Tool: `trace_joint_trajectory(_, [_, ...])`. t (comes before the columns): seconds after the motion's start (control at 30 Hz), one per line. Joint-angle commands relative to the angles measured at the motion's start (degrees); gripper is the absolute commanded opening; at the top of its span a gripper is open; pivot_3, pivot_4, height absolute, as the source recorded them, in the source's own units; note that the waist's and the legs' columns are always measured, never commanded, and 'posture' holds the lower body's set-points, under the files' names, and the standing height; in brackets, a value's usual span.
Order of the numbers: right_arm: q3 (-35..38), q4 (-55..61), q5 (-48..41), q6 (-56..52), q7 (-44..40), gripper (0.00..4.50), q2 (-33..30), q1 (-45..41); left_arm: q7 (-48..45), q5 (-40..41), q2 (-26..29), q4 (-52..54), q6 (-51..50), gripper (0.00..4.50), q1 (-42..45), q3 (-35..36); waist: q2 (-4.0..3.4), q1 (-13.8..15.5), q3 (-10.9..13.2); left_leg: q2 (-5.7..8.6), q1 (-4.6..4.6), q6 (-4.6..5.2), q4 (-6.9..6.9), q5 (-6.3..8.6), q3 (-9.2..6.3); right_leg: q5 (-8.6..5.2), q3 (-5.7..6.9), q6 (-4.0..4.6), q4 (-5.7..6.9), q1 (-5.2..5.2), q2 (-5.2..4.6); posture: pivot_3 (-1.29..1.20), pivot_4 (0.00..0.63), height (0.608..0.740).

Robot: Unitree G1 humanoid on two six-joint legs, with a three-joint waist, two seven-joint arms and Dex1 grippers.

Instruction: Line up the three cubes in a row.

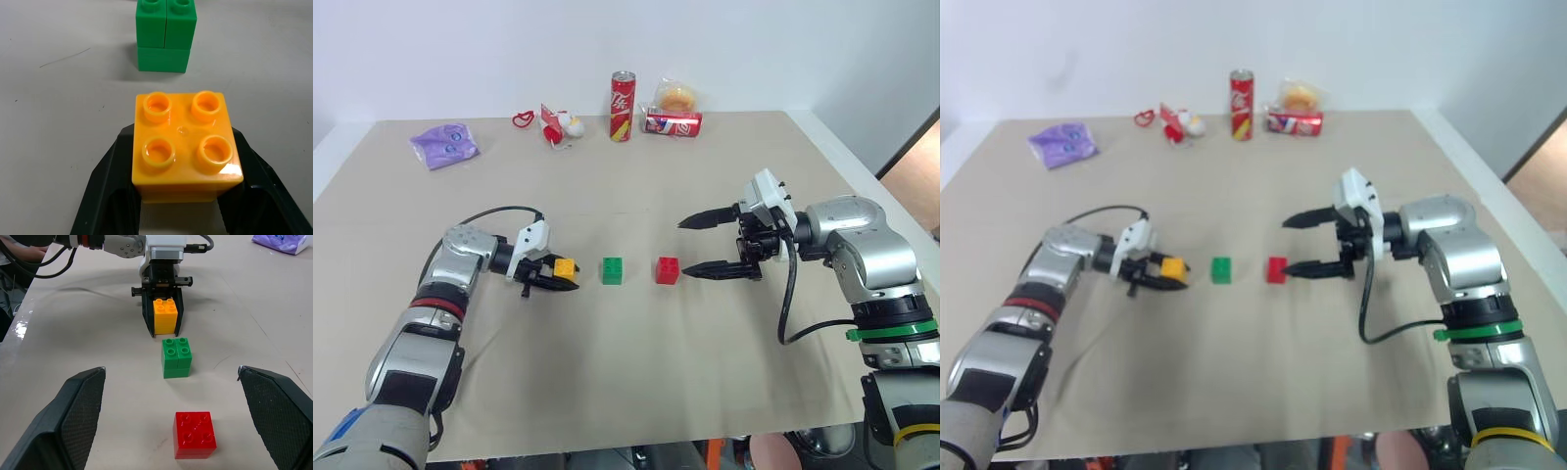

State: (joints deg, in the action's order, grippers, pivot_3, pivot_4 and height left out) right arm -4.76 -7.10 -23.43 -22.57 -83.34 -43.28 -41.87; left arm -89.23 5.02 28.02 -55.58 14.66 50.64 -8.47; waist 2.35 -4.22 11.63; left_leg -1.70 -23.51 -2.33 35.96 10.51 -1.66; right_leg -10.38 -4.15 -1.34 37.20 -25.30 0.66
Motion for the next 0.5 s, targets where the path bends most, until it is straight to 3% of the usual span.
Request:
trace_joint_trajectory(0.03, [1.32, 1.51, -0.62, 0.15, 0.14, 4.50, -0.79, 0.13, -0.20, 0.29, -0.14, 0.04, 0.70, 1.39, -0.23, 0.83, 0.00, 0.00, 0.00, 0.00, 0.00, 0.00, 0.00, 0.00, 0.00, 0.00, 0.00, 0.00, 0.00, 0.00, 0.00, 0.00, 0.150, 0.740])
trace_joint_trajectory(0.27, [1.42, 1.78, -0.65, 0.14, 0.25, 4.50, -0.90, 0.16, 1.57, -0.66, -0.24, -1.70, 2.72, 1.39, 0.11, 0.74, 0.00, -0.01, 0.00, 0.00, 0.01, 0.00, 0.01, 0.00, 0.00, 0.01, 0.00, -0.02, 0.00, 0.01, 0.00, 0.00, 0.150, 0.740])
trace_joint_trajectory(0.3, [1.43, 1.78, -0.66, 0.10, 0.29, 4.50, -0.88, 0.06, 1.36, -0.73, -0.21, -2.01, 1.94, 2.44, 0.30, 0.63, 0.00, -0.01, 0.00, 0.00, 0.02, 0.00, 0.02, 0.00, 0.00, 0.02, 0.00, -0.02, 0.00, 0.02, 0.00, 0.00, 0.150, 0.740])
trace_joint_trajectory(0.5, [1.32, 1.81, -0.72, -0.01, 0.51, 4.50, -0.63, -0.26, 2.84, -0.39, -0.22, -2.25, 2.57, 4.42, 0.57, 1.58, 0.00, 0.00, 0.00, 0.00, 0.05, 0.03, 0.34, -0.02, -0.01, 0.04, 0.00, 0.05, 0.00, 0.13, 0.00, 0.00, 0.150, 0.740])
